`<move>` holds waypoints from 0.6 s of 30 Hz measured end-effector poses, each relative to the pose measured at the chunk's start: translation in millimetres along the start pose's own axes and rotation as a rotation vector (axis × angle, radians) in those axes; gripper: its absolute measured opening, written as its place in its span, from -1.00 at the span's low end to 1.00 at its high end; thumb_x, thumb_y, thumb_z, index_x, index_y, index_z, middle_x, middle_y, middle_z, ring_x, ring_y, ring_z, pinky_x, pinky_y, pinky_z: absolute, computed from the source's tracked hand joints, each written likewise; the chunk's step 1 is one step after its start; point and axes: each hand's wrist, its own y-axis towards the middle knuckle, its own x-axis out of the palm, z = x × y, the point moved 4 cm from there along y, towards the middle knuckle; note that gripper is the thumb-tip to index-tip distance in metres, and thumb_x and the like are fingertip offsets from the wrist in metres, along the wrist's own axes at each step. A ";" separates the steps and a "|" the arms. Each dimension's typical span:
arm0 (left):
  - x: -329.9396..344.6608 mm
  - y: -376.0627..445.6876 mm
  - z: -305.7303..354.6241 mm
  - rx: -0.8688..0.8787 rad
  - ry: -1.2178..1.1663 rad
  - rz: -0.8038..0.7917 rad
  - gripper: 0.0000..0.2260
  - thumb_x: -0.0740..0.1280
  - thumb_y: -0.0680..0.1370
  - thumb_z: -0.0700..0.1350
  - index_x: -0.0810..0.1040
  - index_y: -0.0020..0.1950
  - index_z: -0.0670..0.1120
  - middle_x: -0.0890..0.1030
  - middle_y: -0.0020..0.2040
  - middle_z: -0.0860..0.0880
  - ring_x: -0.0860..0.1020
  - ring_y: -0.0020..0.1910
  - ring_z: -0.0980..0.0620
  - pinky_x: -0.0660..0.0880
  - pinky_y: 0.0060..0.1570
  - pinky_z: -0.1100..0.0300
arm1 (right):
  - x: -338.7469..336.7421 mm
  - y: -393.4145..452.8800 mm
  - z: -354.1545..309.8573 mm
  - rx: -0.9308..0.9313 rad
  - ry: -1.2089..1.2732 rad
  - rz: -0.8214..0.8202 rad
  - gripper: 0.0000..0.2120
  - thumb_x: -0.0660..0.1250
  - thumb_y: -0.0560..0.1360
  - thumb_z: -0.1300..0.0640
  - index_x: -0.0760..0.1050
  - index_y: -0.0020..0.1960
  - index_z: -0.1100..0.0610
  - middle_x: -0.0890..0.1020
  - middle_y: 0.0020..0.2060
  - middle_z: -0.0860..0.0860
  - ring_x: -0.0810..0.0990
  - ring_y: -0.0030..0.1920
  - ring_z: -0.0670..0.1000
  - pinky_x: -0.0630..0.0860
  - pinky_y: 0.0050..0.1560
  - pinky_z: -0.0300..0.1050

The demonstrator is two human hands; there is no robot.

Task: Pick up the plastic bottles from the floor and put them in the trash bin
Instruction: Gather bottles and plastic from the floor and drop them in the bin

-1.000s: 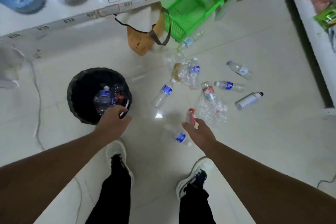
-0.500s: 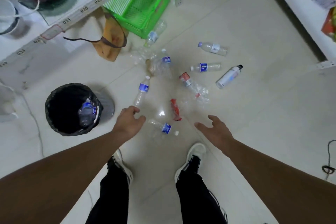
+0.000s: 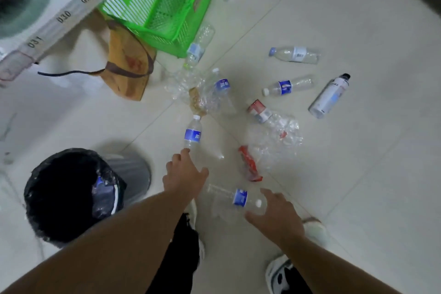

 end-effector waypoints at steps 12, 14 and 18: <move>144.4 212.6 -53.1 -0.165 -0.134 0.218 -0.38 0.57 0.39 -0.02 0.37 0.33 -0.13 0.49 0.25 -0.22 0.55 0.26 -0.37 0.49 0.23 -0.13 | 165.5 192.5 3.3 -0.347 -0.377 0.086 -0.44 0.41 0.46 -0.02 0.38 0.43 0.00 0.52 0.34 0.10 0.51 0.33 0.22 0.47 0.26 0.15; 133.7 205.2 -52.9 -0.129 -0.171 0.185 -0.33 0.63 0.34 0.05 0.39 0.31 -0.12 0.51 0.19 -0.17 0.57 0.22 -0.32 0.50 0.17 -0.11 | 151.0 184.0 14.2 -0.340 -0.326 0.096 -0.41 0.42 0.43 -0.09 0.39 0.42 -0.03 0.54 0.33 0.07 0.52 0.30 0.19 0.49 0.23 0.12; 86.1 153.3 -44.6 -0.053 -0.190 0.147 -0.29 0.64 0.29 0.12 0.45 0.29 -0.14 0.58 0.15 -0.19 0.61 0.11 -0.30 0.60 0.15 -0.18 | 87.0 136.8 28.1 -0.188 -0.173 0.171 -0.29 0.40 0.38 -0.21 0.36 0.47 -0.04 0.53 0.27 0.05 0.56 0.21 0.16 0.58 0.12 0.11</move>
